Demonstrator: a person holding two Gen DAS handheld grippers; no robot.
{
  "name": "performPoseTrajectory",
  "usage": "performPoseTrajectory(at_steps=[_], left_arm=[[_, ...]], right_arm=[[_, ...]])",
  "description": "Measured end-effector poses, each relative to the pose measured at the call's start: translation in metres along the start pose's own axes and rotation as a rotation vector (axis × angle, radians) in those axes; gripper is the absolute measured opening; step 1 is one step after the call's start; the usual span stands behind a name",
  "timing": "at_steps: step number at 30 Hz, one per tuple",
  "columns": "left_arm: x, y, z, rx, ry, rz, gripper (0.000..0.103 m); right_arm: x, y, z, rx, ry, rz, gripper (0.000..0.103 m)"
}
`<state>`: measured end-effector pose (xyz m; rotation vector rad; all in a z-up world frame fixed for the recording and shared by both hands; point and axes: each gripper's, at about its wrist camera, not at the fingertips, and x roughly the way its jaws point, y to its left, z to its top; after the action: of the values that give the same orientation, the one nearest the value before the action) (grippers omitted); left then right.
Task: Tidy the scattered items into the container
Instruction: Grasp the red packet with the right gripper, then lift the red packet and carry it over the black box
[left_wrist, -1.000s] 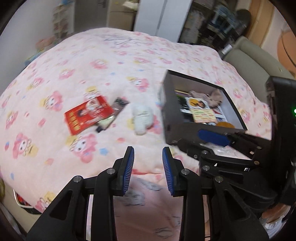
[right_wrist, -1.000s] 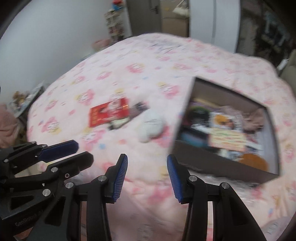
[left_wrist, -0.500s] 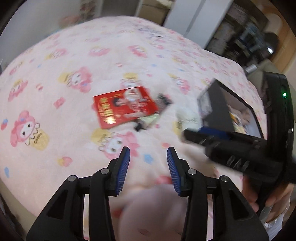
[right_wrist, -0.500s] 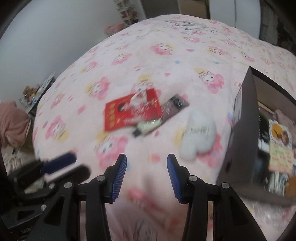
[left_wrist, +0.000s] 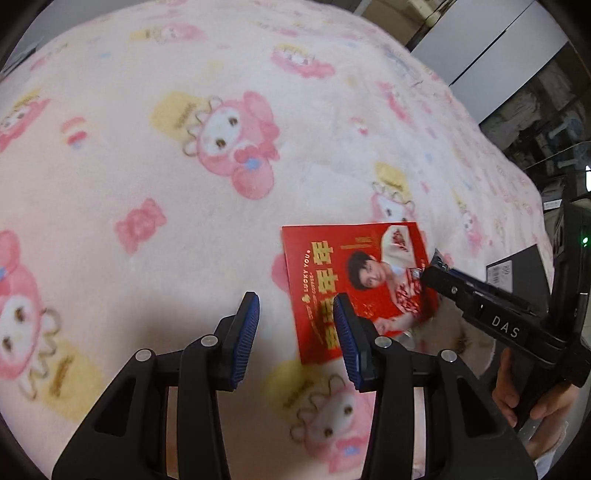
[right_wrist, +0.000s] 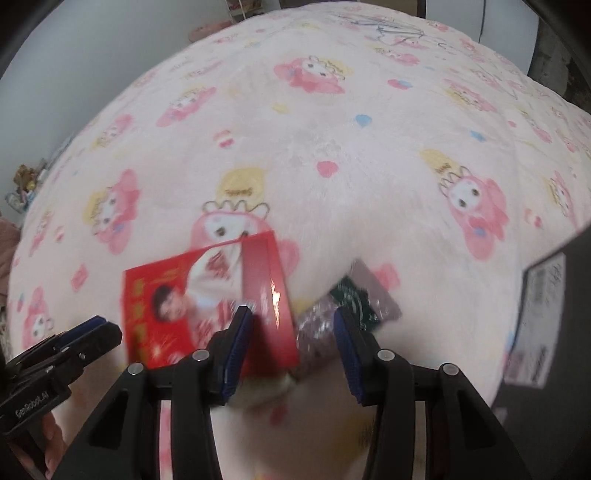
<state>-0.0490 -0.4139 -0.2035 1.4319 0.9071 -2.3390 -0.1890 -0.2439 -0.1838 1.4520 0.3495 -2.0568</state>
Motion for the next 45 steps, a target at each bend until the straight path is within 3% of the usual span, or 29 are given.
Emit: performPoseTrajectory(at_steps=[2,6,7,12,16,19,24,27,36,45], left_arm=[[0.004,-0.003,-0.001,-0.004,0.009,-0.009,0.042],[0.007,-0.009,-0.007,-0.012,0.041,-0.058,0.043],[0.005,-0.011,-0.008,-0.006,0.044,-0.064,0.048],[-0.012,0.001,-0.006,-0.038,-0.022,-0.057,0.048],[0.009,0.007,0.0,-0.03,0.02,-0.006,0.044],[0.007,0.003,-0.005,-0.009,0.029,0.005,0.043],[-0.02,-0.007,-0.021,0.004,0.024,-0.038,0.043],[-0.044,-0.024,-0.033,0.037,0.007,-0.075,0.043],[-0.115,-0.099,-0.072,0.184,-0.052,-0.183,0.043],[-0.132,-0.199,-0.113,0.348,-0.051,-0.23,0.043]], right_arm=[[0.002,0.006,0.003,-0.037,-0.006,-0.007,0.043],[0.0,0.017,-0.001,-0.081,0.035,0.09,0.043],[-0.001,0.02,-0.004,-0.093,0.054,0.116,0.044],[-0.012,0.024,-0.011,-0.104,0.092,0.197,0.045],[-0.002,0.02,-0.002,-0.078,0.056,0.135,0.045],[0.01,0.022,-0.001,-0.066,0.074,0.22,0.046],[-0.003,0.018,-0.006,-0.049,0.068,0.227,0.041],[-0.022,0.006,-0.015,-0.012,0.047,0.229,0.041],[-0.142,-0.02,-0.079,0.051,-0.111,0.208,0.041],[-0.218,-0.085,-0.145,0.155,-0.225,0.172,0.041]])
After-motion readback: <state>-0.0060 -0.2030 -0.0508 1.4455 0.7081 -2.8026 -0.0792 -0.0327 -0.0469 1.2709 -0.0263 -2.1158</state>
